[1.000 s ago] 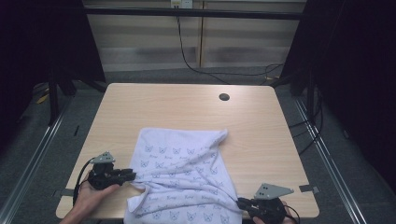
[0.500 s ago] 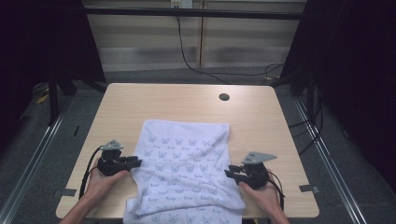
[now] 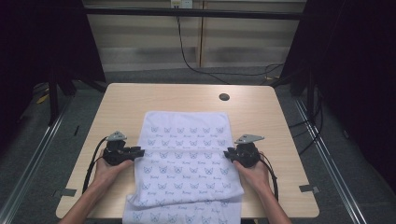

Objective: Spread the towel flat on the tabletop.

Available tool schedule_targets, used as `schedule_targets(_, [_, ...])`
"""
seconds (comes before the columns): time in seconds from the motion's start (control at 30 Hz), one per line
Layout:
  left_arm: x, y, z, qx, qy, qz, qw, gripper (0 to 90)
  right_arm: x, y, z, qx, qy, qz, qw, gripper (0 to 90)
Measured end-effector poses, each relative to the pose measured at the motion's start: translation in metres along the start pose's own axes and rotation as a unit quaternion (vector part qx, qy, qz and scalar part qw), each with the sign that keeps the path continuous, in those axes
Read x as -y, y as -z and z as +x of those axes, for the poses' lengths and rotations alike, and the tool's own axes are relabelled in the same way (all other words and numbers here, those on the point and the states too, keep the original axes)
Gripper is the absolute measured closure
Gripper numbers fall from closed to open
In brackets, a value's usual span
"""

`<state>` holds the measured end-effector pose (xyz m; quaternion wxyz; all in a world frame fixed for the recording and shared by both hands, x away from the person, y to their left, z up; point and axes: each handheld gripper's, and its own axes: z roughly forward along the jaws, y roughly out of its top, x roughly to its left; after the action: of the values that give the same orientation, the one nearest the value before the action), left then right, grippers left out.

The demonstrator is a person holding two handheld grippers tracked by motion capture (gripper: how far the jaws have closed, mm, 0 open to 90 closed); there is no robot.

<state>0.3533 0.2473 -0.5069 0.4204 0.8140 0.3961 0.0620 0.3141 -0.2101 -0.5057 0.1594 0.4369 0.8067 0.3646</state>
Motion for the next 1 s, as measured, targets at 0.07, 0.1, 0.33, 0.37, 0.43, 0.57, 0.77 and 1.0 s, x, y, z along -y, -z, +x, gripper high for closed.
schedule_targets(0.07, [0.003,0.002,-0.002,0.007,0.000,-0.001,1.0000,69.0,0.000,0.003,0.002,0.001,0.005,0.010,0.9999,73.3])
schedule_targets(0.1, [0.007,0.005,-0.005,0.014,-0.001,0.000,0.9999,69.1,0.005,0.009,0.007,-0.004,0.008,0.014,0.9999,73.1])
schedule_targets(0.33, [0.029,0.024,-0.029,0.042,-0.033,0.011,0.9985,68.9,0.026,0.030,0.021,-0.020,0.014,0.008,0.9997,71.0])
schedule_targets(0.37, [0.035,0.029,-0.036,0.056,-0.030,0.014,0.9979,68.9,0.029,0.033,0.024,-0.020,0.014,0.007,0.9997,70.7])
schedule_targets(0.43, [0.043,0.035,-0.045,0.062,-0.038,0.017,0.9972,68.9,0.035,0.039,0.031,-0.022,0.018,0.007,0.9996,70.1])
schedule_targets(0.57, [0.053,0.044,-0.057,0.073,-0.044,0.023,0.9961,68.8,0.047,0.052,0.045,-0.029,0.025,0.007,0.9992,69.5])
schedule_targets(0.77, [0.069,0.059,-0.077,0.097,-0.058,0.038,0.9929,68.5,0.069,0.077,0.065,-0.038,0.027,0.015,0.9988,69.5])
schedule_targets(1.0, [0.064,0.056,-0.078,0.094,-0.053,0.041,0.9933,65.7,0.075,0.086,0.072,-0.042,0.030,0.022,0.9984,68.2])
